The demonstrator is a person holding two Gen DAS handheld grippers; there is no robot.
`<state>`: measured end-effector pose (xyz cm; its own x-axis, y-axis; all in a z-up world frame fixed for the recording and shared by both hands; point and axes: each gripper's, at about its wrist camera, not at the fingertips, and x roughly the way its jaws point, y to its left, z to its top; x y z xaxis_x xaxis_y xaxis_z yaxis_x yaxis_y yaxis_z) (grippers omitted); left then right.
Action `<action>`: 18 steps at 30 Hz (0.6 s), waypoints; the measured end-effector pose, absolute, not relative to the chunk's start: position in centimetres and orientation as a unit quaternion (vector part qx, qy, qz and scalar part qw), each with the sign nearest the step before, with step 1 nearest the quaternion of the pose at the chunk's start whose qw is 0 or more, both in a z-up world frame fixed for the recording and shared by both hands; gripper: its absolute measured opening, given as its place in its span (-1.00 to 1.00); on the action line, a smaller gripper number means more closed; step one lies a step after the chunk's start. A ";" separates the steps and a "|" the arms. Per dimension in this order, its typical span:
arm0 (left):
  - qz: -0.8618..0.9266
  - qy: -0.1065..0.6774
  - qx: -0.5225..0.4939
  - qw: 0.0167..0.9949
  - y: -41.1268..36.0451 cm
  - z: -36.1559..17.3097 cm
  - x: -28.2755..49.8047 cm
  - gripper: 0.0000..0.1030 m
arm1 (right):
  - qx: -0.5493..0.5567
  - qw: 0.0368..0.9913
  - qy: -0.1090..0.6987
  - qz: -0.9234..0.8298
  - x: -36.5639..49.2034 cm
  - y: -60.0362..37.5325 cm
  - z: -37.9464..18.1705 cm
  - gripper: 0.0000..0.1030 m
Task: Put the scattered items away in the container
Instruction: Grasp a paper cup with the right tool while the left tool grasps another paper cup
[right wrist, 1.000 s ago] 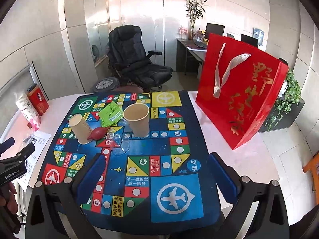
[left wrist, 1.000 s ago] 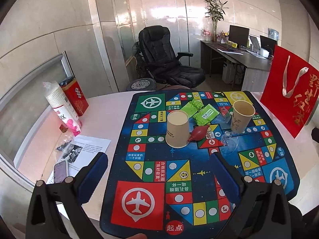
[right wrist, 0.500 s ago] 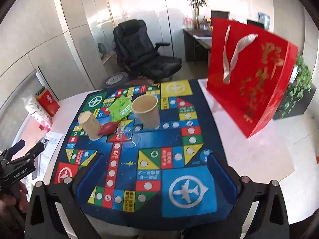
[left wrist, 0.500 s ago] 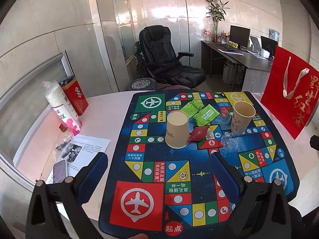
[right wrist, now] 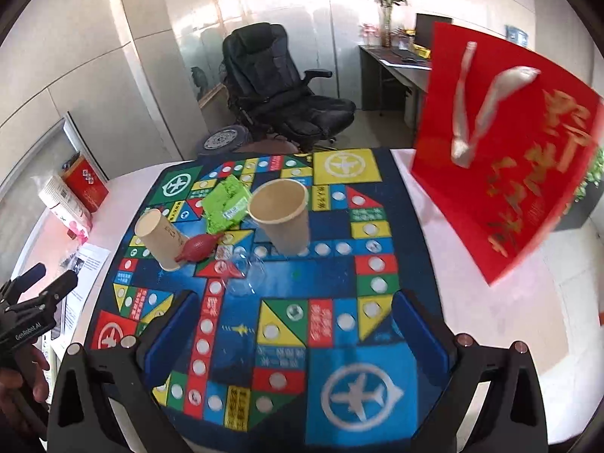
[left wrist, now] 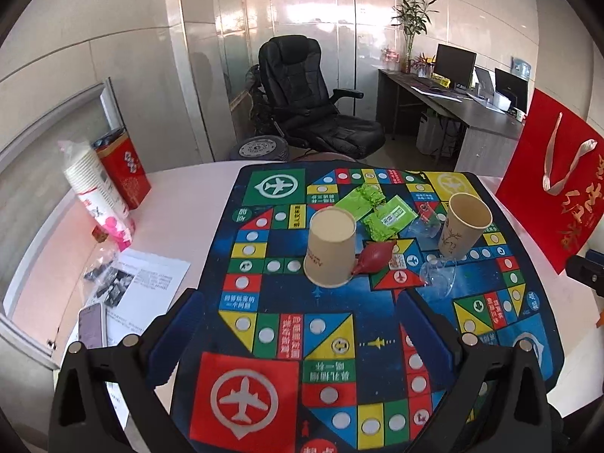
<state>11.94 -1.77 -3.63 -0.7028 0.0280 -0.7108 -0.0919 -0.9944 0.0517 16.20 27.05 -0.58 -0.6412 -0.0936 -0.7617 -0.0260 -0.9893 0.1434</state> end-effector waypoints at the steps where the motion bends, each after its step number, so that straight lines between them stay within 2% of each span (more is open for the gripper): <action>1: 0.922 0.041 -0.382 0.038 -1.5 -3.8 11.3 1.00 | 0.423 0.022 -0.072 -0.903 15.6 26.9 -0.8 1.00; 11: 0.919 0.072 -0.384 0.051 1.7 -8.7 3.3 1.00 | 0.429 0.048 -0.028 -0.901 6.0 24.7 -5.5 1.00; 18: 0.920 0.079 -0.381 0.049 2.3 -11.3 0.5 1.00 | 0.447 0.031 -0.006 -0.894 1.4 24.3 -8.6 1.00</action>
